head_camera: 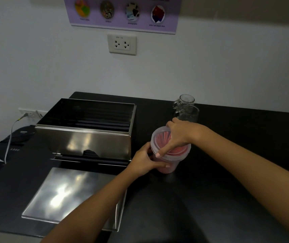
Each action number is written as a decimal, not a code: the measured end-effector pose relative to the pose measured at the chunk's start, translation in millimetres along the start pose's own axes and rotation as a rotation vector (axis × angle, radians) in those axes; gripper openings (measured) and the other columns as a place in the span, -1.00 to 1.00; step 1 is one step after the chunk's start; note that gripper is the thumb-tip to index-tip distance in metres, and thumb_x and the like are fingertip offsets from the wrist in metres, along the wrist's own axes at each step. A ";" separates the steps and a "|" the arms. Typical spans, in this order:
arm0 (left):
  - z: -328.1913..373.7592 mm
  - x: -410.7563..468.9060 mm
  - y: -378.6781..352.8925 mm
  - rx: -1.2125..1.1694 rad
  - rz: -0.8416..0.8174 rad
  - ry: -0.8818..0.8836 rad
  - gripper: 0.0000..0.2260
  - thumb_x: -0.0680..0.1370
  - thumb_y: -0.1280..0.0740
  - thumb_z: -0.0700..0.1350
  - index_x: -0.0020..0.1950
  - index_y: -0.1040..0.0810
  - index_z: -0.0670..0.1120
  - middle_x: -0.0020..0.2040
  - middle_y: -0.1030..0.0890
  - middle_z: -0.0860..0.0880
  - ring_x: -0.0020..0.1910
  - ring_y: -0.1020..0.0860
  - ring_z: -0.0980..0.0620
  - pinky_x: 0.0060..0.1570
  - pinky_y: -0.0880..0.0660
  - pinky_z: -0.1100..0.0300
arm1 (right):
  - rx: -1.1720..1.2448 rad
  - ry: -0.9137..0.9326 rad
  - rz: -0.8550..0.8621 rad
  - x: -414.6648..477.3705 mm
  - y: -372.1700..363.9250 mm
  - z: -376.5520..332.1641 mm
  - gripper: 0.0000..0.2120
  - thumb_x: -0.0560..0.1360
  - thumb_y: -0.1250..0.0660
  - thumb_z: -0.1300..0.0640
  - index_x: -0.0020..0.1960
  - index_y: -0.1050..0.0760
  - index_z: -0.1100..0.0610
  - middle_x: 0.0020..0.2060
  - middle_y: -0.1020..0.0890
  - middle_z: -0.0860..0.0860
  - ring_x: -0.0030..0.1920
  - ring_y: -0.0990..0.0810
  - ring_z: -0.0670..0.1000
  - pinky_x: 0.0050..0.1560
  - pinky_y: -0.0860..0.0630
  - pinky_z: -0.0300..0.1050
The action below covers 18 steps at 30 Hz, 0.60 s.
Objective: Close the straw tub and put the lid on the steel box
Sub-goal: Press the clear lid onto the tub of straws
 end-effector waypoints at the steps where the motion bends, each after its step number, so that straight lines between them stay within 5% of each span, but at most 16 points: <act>1: -0.5 0.2 0.2 0.001 0.000 0.005 -0.31 0.22 -0.59 -0.14 0.28 -0.38 0.00 0.11 -0.54 0.12 0.15 -0.51 0.16 0.12 -0.50 0.28 | -0.004 0.000 -0.002 -0.2 0.3 0.0 0.04 0.16 -0.40 -0.37 0.45 -0.08 0.10 0.37 -0.23 0.09 0.34 -0.31 0.15 0.21 -0.41 0.08; 7: -1.1 -0.7 -0.4 0.012 0.004 0.015 -0.29 0.21 -0.59 -0.11 0.28 -0.37 0.01 0.17 -0.52 0.08 0.21 -0.48 0.12 0.20 -0.48 0.16 | -0.027 0.013 -0.019 -1.6 1.2 0.6 0.04 0.17 -0.41 -0.35 0.45 -0.07 0.08 0.38 -0.23 0.09 0.35 -0.30 0.16 0.24 -0.40 0.09; 13: 1.8 -3.7 -2.5 0.047 -0.002 -0.032 -0.25 0.22 -0.58 -0.05 0.33 -0.33 -0.02 0.19 -0.48 0.10 0.19 -0.47 0.18 0.14 -0.45 0.33 | -0.004 0.108 -0.021 -10.7 -5.5 8.2 0.13 0.16 -0.46 -0.30 0.49 0.15 -0.07 0.44 -0.14 0.06 0.41 -0.18 0.14 0.34 -0.31 0.12; 18: 7.0 -3.4 0.4 0.099 0.003 -0.061 -0.26 0.20 -0.59 -0.03 0.31 -0.36 0.05 0.17 -0.48 0.13 0.17 -0.46 0.23 0.20 -0.43 0.25 | 0.021 0.173 0.071 -11.2 -9.6 13.4 0.13 0.17 -0.50 -0.22 0.49 0.14 -0.04 0.41 -0.21 0.03 0.37 -0.23 0.08 0.34 -0.29 0.01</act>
Point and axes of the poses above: each hand's wrist, its own x-axis towards the middle knuckle, its own y-axis out of the back of the hand, z = x × y, the point moved 4 cm from there along x, towards the middle knuckle
